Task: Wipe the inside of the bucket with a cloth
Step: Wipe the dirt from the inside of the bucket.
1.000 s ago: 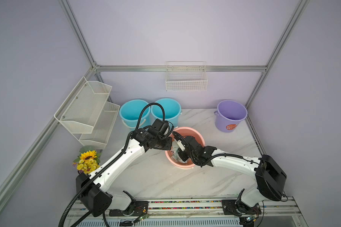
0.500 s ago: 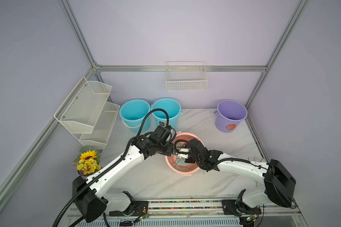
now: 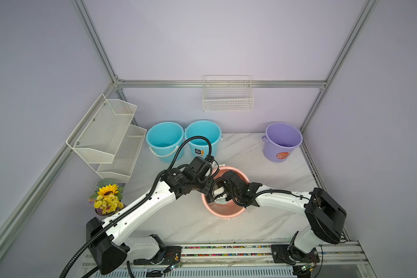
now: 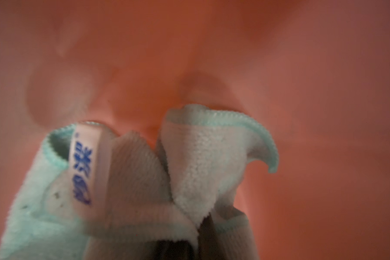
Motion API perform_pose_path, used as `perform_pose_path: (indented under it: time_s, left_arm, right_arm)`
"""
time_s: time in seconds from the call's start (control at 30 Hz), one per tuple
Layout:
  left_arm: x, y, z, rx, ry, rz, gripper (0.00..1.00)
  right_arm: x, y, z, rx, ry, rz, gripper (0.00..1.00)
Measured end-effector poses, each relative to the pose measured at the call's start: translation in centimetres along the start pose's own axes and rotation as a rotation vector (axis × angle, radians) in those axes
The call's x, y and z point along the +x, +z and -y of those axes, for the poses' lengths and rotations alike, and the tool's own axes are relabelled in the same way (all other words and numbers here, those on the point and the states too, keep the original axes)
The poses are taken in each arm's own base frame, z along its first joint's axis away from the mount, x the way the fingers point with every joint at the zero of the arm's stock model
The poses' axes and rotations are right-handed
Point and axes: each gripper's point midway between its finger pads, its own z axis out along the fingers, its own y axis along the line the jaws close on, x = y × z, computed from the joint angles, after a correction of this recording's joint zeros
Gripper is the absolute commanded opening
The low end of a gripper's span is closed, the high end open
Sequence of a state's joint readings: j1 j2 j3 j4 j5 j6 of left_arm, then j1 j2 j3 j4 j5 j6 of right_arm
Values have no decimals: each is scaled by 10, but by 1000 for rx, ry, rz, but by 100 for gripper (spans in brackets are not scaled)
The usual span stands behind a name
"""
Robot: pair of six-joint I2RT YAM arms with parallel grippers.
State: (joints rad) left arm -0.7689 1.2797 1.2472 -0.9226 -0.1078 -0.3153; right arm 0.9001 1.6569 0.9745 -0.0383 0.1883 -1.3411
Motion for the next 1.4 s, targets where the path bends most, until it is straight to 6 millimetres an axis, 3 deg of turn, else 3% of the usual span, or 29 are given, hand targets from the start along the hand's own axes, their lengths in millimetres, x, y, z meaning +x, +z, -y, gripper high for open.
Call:
perform_pose_path:
  time_s: [0.13, 0.23, 0.47, 0.7, 0.87, 1.13, 1.23, 1.4]
  left_arm:
    - [6, 5, -7, -37, 5, -14, 0]
    - [5, 6, -12, -63, 2, -7, 0]
    - [2, 11, -11, -64, -8, 18, 0]
    - [5, 12, -13, -74, -15, 9, 0]
    - [12, 15, -14, -74, -20, -11, 0]
    - [16, 19, -12, -66, -18, -21, 0]
    - [15, 18, -10, -66, -10, -15, 0]
    - [13, 17, -3, -67, 13, 0, 0]
  right_arm:
    - [8, 22, 7, 70, -43, -61, 0]
    - [17, 27, 15, 116, -48, -122, 0]
    - [44, 21, 17, 87, -46, -278, 0]
    - [56, 4, -10, -138, -9, -365, 0]
    - [49, -13, -42, -336, 37, -331, 0]
    - [11, -21, -80, -525, 135, -116, 0]
    - [-3, -17, -86, -506, 165, -23, 0]
    - [-11, -8, -74, -364, 187, 50, 0]
